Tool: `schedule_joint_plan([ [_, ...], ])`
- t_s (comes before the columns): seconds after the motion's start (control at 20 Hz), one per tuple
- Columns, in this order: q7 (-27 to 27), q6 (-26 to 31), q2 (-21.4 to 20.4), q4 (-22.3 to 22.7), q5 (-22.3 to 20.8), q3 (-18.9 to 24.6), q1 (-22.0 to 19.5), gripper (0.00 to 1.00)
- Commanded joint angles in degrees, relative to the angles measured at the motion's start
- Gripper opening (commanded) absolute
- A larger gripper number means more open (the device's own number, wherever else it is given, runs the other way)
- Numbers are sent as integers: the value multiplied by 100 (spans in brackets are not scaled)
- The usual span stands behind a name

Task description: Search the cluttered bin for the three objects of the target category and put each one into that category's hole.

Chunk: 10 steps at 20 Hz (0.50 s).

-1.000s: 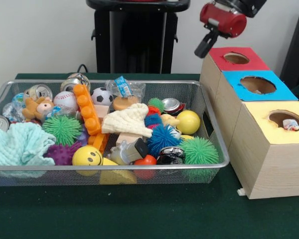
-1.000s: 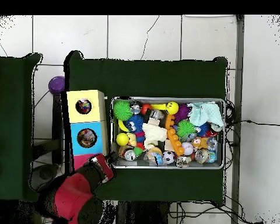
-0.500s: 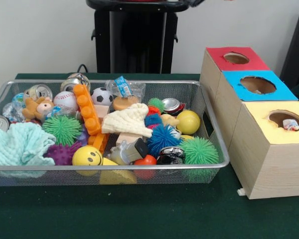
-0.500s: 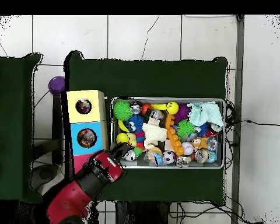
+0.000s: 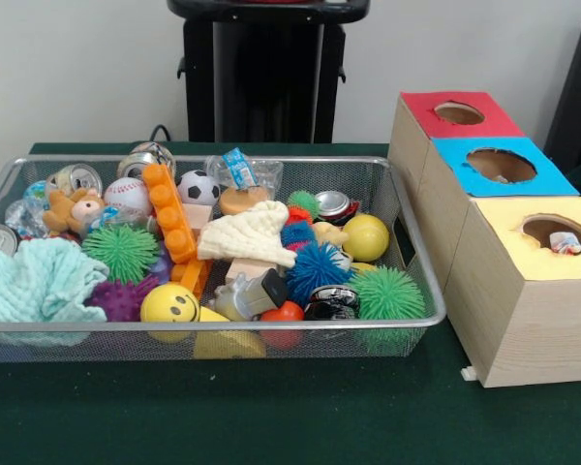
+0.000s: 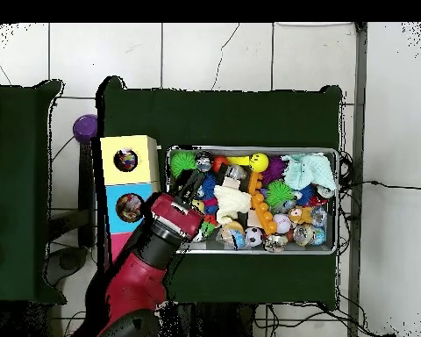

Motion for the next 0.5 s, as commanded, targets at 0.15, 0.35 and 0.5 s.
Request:
schedule_joint_plan([
  [0.15, -172, 1707, -3012, -978, -1994, 2045, -807, 0],
  [0.35, -475, 2584, -3619, -1251, -2242, 2392, -1020, 0],
  [0.5, -655, 2883, -4063, -1396, -2529, 2865, -1362, 0],
])
